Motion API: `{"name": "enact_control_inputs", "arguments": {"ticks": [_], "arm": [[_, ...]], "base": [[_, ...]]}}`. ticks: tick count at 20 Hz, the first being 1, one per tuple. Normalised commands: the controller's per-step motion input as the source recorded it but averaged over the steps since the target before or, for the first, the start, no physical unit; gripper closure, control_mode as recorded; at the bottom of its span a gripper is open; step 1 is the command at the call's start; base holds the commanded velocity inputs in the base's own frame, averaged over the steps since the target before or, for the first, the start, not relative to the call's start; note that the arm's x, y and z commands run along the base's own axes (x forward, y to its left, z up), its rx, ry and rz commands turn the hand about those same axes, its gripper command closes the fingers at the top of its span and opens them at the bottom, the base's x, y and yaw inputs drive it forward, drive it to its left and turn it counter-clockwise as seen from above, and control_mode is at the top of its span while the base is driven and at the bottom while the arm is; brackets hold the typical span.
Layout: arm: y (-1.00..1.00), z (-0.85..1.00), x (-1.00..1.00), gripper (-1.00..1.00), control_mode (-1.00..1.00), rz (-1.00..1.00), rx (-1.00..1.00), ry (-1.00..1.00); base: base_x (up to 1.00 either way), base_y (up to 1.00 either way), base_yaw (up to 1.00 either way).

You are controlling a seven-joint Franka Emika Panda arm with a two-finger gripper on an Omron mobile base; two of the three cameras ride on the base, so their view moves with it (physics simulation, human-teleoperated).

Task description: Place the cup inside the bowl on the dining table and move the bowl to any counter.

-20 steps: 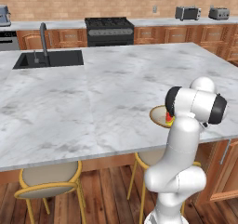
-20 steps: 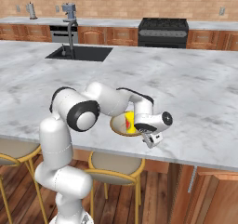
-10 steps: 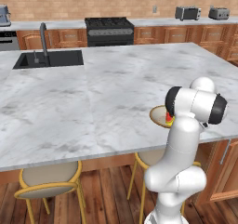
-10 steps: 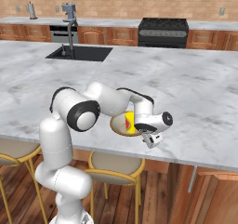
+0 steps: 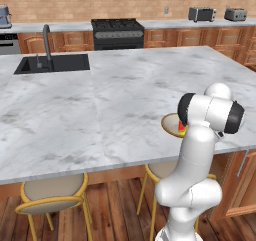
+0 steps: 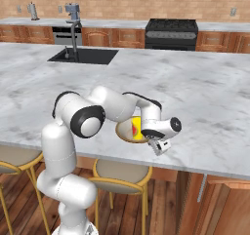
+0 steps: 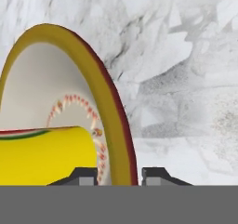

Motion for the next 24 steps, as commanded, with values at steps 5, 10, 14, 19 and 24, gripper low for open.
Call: {"name": "enact_control_inputs", "arguments": {"ticks": [5, 10, 14, 19, 24], "arm": [[0.00, 0.01, 0.00, 1.00, -1.00, 0.00, 0.00, 0.00], [0.01, 0.10, 0.01, 1.00, -1.00, 0.00, -0.02, 0.01], [0.00, 0.16, 0.01, 1.00, -1.00, 0.00, -0.05, 0.05], [0.00, 0.32, 0.00, 1.00, -1.00, 0.00, -0.01, 0.06], [0.00, 0.36, 0.00, 1.00, -1.00, 0.00, 0.00, 0.00]], "base": [[0.00, 0.00, 0.00], [0.00, 0.00, 0.00], [0.00, 0.00, 0.00], [0.00, 0.00, 0.00], [0.00, 0.00, 0.00]]}}
